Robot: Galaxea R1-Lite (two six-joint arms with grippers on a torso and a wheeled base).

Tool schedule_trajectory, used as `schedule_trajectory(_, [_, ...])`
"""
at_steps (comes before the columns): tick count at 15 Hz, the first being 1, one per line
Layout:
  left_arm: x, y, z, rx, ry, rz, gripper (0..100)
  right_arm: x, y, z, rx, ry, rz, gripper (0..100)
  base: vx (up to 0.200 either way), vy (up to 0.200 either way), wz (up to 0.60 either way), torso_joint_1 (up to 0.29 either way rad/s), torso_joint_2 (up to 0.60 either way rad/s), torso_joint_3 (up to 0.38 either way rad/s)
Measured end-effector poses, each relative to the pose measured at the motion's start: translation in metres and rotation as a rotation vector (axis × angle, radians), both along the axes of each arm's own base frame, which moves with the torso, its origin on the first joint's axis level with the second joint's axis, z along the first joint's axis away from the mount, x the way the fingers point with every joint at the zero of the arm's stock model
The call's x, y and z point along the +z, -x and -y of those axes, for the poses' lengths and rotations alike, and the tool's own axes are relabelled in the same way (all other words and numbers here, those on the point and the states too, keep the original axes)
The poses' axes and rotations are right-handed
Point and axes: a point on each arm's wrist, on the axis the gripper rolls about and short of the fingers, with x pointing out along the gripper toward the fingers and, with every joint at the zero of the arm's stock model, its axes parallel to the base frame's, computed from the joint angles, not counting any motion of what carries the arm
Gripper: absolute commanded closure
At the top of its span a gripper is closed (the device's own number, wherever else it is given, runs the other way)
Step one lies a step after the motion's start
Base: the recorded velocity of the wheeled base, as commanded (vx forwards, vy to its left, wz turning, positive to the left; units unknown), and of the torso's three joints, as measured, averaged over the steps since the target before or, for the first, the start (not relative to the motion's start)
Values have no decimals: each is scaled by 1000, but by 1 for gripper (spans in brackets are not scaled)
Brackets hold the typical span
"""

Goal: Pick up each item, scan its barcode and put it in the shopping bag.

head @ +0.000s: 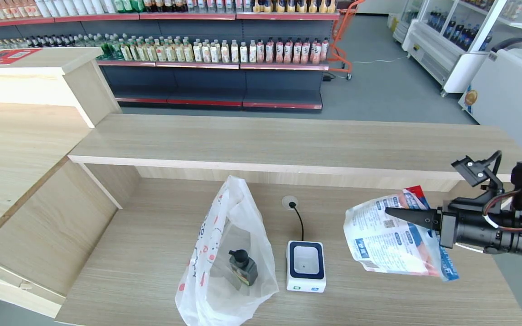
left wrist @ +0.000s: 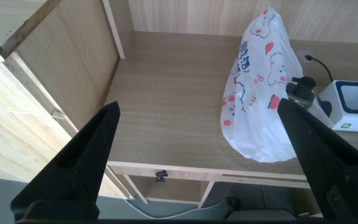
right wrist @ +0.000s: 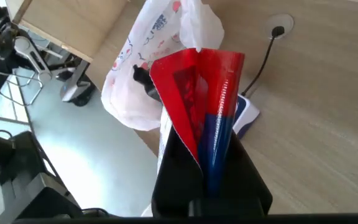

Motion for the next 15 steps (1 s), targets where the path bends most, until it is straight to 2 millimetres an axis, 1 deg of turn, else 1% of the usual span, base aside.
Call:
schedule_trajectory(1, [0,0,0,0,0,0,0,-2,14,2,-31,-8,-28,100,0,0,0,0,0,0])
schedule_trajectory(3, [0,0,0,0,0,0,0,-1,32,4,-51,-14,-33,100,0,0,0,0,0,0])
schedule_trajectory(7, [0,0,0,1,-1,0,0,2,49,6,-59,-15,-11,100,0,0,0,0,0,0])
schedule_trajectory(8, [0,0,0,1,-1,0,0,2,52,7,-66,-15,-10,100,0,0,0,0,0,0])
schedule_trajectory(11, [0,0,0,0,2,0,0,3,58,8,-71,-15,0,100,-200,0,0,-1,5,6])
schedule_trajectory(15, [0,0,0,1,-1,0,0,4,59,8,-71,-15,4,100,0,0,0,0,0,0])
